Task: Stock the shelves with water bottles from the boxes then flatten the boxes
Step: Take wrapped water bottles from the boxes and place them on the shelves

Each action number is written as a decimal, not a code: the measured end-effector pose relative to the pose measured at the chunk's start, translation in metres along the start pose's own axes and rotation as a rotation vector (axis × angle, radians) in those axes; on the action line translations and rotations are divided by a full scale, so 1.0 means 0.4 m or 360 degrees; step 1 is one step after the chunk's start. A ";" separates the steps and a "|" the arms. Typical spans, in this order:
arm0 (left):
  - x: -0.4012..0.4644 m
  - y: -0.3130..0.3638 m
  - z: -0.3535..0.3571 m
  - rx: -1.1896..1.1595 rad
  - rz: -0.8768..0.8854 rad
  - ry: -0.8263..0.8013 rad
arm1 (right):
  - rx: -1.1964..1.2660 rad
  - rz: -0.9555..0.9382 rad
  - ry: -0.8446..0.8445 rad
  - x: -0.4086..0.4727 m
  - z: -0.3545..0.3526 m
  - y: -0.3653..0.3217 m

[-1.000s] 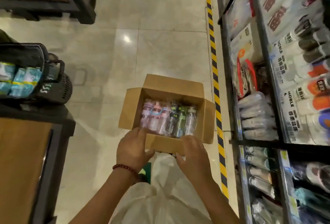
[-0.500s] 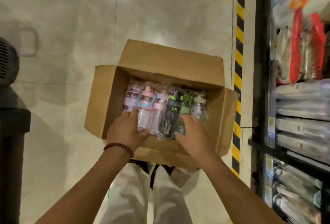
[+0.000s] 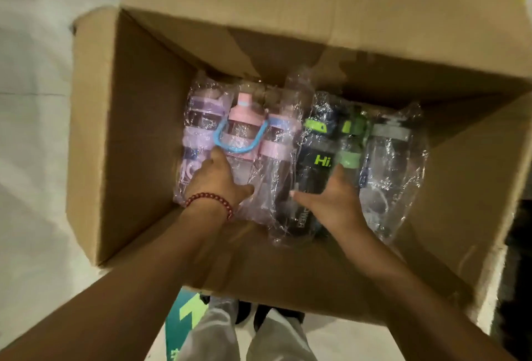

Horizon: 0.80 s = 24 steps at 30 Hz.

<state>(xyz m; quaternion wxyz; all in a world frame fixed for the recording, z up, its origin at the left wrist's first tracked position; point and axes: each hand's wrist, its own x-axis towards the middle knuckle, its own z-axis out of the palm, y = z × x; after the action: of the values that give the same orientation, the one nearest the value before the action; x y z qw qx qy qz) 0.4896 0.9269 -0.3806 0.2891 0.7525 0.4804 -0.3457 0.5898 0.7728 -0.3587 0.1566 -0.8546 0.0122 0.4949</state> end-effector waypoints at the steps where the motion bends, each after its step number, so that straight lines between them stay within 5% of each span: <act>1: 0.013 -0.002 0.015 -0.0035 -0.0022 0.0045 | 0.0064 0.0028 0.0015 0.012 0.015 -0.004; 12: 0.106 0.009 0.068 -0.0034 -0.0152 0.0118 | 0.0503 0.0242 0.0447 0.094 0.082 -0.022; 24: 0.028 0.019 0.082 -0.1094 -0.0313 -0.0026 | 0.0604 0.0095 0.0417 0.039 0.072 -0.014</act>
<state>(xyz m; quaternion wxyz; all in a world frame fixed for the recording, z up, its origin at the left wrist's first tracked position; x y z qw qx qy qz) 0.4922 0.9049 -0.4082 0.4945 0.5587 0.6364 -0.1959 0.5745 0.7884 -0.3838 0.2969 -0.8661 0.1507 0.3729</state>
